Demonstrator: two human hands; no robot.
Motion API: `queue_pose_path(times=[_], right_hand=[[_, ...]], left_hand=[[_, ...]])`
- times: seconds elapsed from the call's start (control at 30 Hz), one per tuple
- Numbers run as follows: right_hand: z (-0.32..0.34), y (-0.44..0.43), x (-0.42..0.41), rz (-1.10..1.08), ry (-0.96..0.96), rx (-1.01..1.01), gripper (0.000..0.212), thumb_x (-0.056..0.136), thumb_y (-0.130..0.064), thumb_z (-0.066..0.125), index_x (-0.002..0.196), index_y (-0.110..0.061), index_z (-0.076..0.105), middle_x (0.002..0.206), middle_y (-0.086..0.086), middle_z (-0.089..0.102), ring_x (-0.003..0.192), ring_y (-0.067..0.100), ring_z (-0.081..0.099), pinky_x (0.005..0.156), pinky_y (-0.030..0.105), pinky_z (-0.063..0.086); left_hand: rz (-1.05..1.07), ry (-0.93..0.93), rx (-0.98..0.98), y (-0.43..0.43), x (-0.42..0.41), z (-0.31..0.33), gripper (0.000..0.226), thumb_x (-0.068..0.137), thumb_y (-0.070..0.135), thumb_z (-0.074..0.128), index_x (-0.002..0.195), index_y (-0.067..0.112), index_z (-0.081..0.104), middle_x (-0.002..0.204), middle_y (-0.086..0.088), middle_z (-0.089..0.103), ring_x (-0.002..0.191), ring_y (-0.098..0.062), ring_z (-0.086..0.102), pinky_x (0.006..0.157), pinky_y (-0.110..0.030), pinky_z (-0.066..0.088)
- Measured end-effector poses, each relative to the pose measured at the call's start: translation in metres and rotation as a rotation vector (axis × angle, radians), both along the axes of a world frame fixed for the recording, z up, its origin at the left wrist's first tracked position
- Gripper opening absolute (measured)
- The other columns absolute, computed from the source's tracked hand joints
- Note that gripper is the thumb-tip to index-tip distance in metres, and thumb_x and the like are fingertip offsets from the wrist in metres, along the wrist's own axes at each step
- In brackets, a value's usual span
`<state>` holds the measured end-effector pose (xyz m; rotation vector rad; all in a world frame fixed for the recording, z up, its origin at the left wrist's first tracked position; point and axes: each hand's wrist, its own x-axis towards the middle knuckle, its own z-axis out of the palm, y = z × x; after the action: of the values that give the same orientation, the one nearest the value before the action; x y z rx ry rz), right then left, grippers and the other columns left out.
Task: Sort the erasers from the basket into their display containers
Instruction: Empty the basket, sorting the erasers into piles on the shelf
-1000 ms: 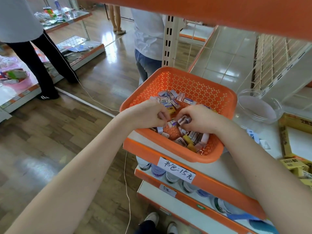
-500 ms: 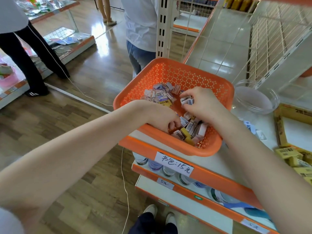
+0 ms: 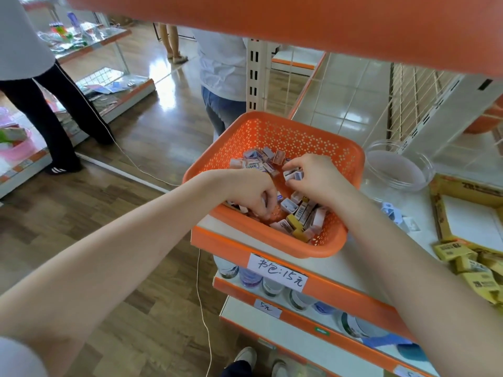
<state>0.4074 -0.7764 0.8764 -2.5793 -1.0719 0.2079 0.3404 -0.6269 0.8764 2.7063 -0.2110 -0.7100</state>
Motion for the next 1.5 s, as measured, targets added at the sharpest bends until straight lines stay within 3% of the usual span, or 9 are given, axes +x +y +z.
queue_pose_path(times=[0.1, 0.23, 0.43, 0.53, 0.8, 0.97, 1.13, 1.27, 1.5], right_hand=[[0.000, 0.000, 0.000, -0.008, 0.010, -0.004, 0.035, 0.087, -0.012, 0.057, 0.121, -0.014, 0.063, 0.128, 0.002, 0.060, 0.120, 0.017, 0.051, 0.099, 0.024, 0.034], [-0.003, -0.001, 0.002, -0.016, 0.014, 0.030, 0.036, 0.084, -0.011, 0.055, 0.120, -0.013, 0.064, 0.127, 0.003, 0.061, 0.120, 0.016, 0.052, 0.097, 0.022, 0.035], [0.003, -0.003, -0.001, -0.024, 0.019, 0.141, 0.035, 0.088, -0.018, 0.057, 0.122, -0.014, 0.062, 0.128, 0.005, 0.059, 0.119, 0.017, 0.051, 0.094, 0.021, 0.033], [0.017, -0.015, 0.000, -0.044, 0.017, 0.221, 0.033, 0.089, -0.019, 0.059, 0.121, -0.016, 0.063, 0.128, 0.002, 0.060, 0.119, 0.015, 0.051, 0.087, 0.017, 0.029], [0.054, -0.109, 0.011, -0.205, 0.087, 0.337, 0.035, 0.095, -0.013, 0.053, 0.129, -0.020, 0.055, 0.116, -0.011, 0.054, 0.103, 0.001, 0.048, 0.076, 0.012, 0.035], [0.039, -0.173, 0.015, -0.344, 0.129, 0.117, 0.034, 0.091, -0.018, 0.058, 0.125, -0.019, 0.057, 0.126, 0.002, 0.059, 0.108, 0.017, 0.055, 0.084, 0.023, 0.039], [0.018, -0.203, 0.001, -0.371, 0.153, -0.022, 0.034, 0.085, -0.019, 0.067, 0.119, -0.018, 0.063, 0.099, -0.006, 0.060, 0.085, 0.008, 0.051, 0.060, 0.002, 0.036], [0.005, -0.206, -0.002, -0.423, 0.220, 0.019, 0.029, 0.085, -0.013, 0.064, 0.114, -0.017, 0.064, 0.090, 0.001, 0.063, 0.065, 0.010, 0.054, 0.048, 0.004, 0.037], [-0.015, -0.192, -0.005, -0.421, 0.226, 0.023, 0.037, 0.084, -0.016, 0.062, 0.120, -0.022, 0.062, 0.109, 0.002, 0.065, 0.088, 0.013, 0.053, 0.066, 0.017, 0.037]], left_hand=[[0.060, -0.114, -0.063, 0.004, -0.001, -0.001, 0.010, 0.086, 0.026, 0.067, 0.096, 0.025, 0.068, 0.075, 0.028, 0.055, 0.072, 0.013, 0.053, 0.088, -0.021, 0.042], [0.052, -0.171, -0.107, 0.000, -0.008, 0.010, 0.020, 0.088, 0.019, 0.066, 0.108, 0.017, 0.066, 0.045, 0.027, 0.045, 0.052, 0.021, 0.044, 0.056, -0.003, 0.034], [0.139, -0.299, -0.157, 0.005, -0.015, 0.014, 0.045, 0.083, 0.027, 0.072, 0.125, 0.025, 0.055, 0.110, 0.018, 0.054, 0.084, 0.013, 0.051, 0.064, 0.005, 0.035], [0.118, -0.380, -0.159, 0.006, -0.019, 0.022, 0.039, 0.083, 0.028, 0.071, 0.120, 0.023, 0.060, 0.110, 0.016, 0.057, 0.067, 0.025, 0.049, 0.064, 0.002, 0.037], [0.085, -0.601, -0.191, -0.047, 0.020, 0.046, 0.035, 0.078, 0.037, 0.075, 0.109, 0.027, 0.063, 0.089, 0.016, 0.060, 0.067, 0.003, 0.051, 0.056, -0.007, 0.036], [-0.151, -0.493, -0.215, -0.113, 0.055, 0.044, 0.038, 0.081, 0.025, 0.070, 0.117, 0.026, 0.060, 0.102, 0.017, 0.056, 0.083, -0.001, 0.056, 0.069, -0.005, 0.042], [-0.365, -0.401, -0.121, -0.150, 0.073, 0.028, 0.035, 0.083, 0.016, 0.070, 0.117, 0.021, 0.063, 0.098, 0.023, 0.052, 0.090, 0.000, 0.047, 0.070, -0.007, 0.032], [-0.392, -0.292, -0.023, -0.155, 0.084, 0.010, 0.037, 0.082, 0.020, 0.069, 0.118, 0.026, 0.062, 0.116, 0.008, 0.064, 0.101, -0.014, 0.059, 0.089, -0.033, 0.048], [-0.419, -0.247, 0.044, -0.162, 0.080, 0.009, 0.051, 0.082, 0.022, 0.071, 0.129, 0.023, 0.051, 0.112, 0.007, 0.061, 0.086, -0.010, 0.055, 0.079, -0.030, 0.048]])
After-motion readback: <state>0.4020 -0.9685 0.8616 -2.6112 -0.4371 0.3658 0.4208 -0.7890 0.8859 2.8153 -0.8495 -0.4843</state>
